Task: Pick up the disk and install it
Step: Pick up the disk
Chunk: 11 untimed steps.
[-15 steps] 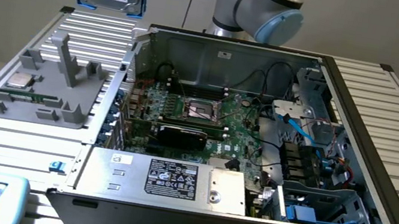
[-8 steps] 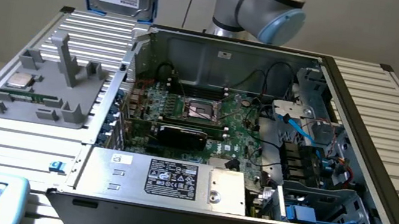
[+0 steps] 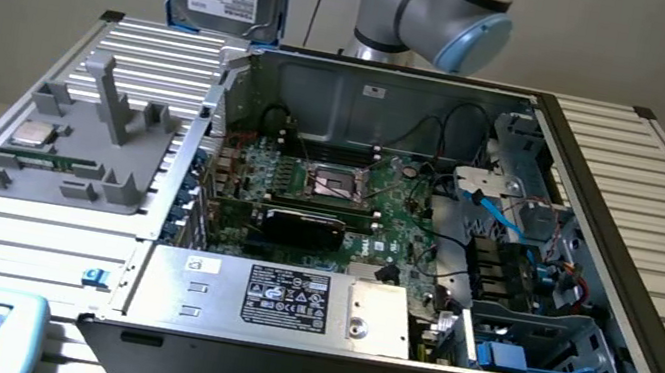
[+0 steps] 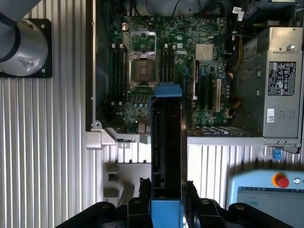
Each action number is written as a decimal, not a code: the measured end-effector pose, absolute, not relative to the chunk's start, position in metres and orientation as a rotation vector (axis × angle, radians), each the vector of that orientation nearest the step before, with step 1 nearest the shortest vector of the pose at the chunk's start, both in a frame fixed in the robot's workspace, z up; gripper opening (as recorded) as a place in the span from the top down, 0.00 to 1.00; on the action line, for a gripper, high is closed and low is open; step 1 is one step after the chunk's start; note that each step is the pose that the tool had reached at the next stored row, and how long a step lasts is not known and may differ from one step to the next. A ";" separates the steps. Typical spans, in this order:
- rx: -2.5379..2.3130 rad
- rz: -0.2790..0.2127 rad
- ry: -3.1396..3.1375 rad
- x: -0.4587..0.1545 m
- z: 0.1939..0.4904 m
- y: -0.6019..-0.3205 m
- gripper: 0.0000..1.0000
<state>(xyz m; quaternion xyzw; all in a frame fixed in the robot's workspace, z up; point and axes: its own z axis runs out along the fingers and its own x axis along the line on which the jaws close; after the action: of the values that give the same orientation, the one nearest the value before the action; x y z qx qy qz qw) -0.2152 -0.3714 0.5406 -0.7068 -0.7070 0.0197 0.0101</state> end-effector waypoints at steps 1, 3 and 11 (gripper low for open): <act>-2.207 0.063 -2.207 -0.212 0.541 -0.372 0.63; -2.208 0.064 -2.208 -0.207 0.541 -0.374 0.63; -2.212 0.072 -2.213 -0.191 0.541 -0.377 0.63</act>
<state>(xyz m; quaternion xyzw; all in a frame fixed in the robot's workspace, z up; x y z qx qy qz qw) -0.1909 -0.3767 0.5406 -0.7068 -0.7070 0.0231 0.0060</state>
